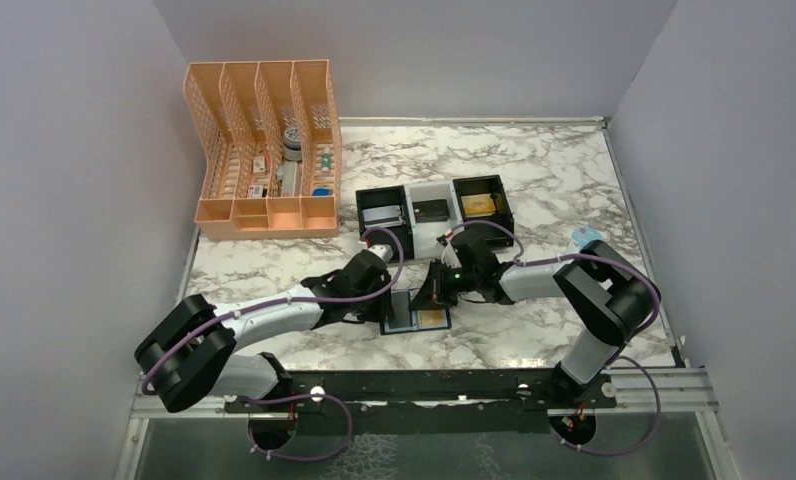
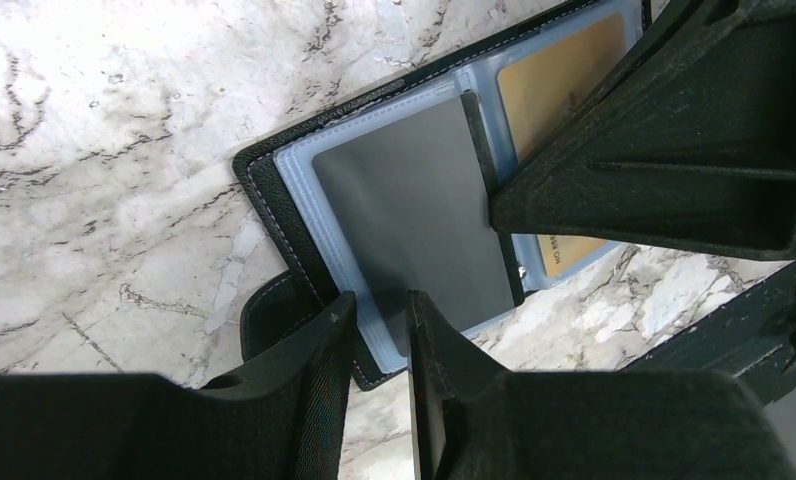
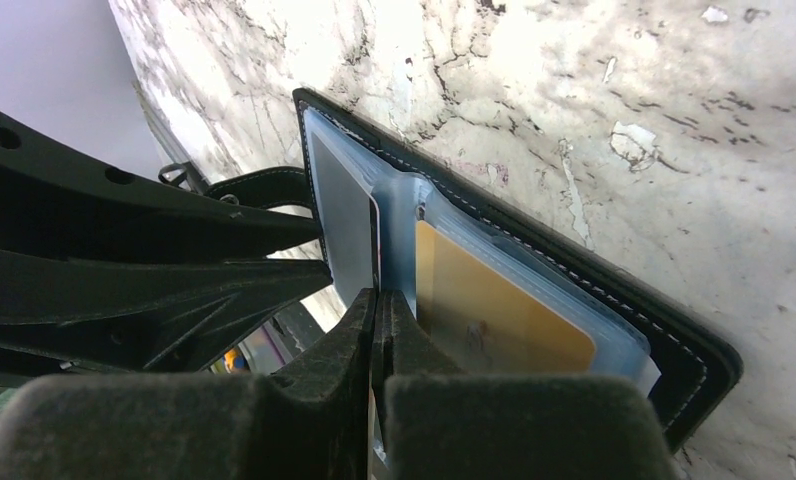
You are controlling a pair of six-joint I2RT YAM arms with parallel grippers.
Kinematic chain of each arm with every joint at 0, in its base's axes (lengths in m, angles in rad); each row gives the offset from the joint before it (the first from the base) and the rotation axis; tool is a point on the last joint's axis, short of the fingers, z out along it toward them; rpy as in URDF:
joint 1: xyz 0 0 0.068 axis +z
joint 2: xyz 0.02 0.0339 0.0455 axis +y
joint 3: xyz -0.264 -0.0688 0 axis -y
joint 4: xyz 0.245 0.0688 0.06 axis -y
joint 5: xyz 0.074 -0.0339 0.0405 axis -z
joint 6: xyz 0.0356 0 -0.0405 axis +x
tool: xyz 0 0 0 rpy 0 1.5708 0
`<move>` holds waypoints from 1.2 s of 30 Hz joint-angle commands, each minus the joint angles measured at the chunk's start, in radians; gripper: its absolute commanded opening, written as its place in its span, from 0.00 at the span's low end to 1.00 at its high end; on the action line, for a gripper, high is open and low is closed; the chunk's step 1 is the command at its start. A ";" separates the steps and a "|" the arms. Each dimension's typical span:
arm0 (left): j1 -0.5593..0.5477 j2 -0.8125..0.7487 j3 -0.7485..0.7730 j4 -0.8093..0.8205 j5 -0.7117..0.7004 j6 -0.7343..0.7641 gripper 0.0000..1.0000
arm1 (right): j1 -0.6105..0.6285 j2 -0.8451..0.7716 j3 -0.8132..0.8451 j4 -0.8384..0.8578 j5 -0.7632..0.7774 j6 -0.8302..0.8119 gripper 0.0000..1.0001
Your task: Take the credit cards out of the card holder
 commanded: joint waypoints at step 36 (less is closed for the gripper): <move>-0.031 0.133 0.126 -0.200 -0.154 0.032 0.19 | -0.049 -0.137 -0.070 -0.075 0.084 0.007 0.01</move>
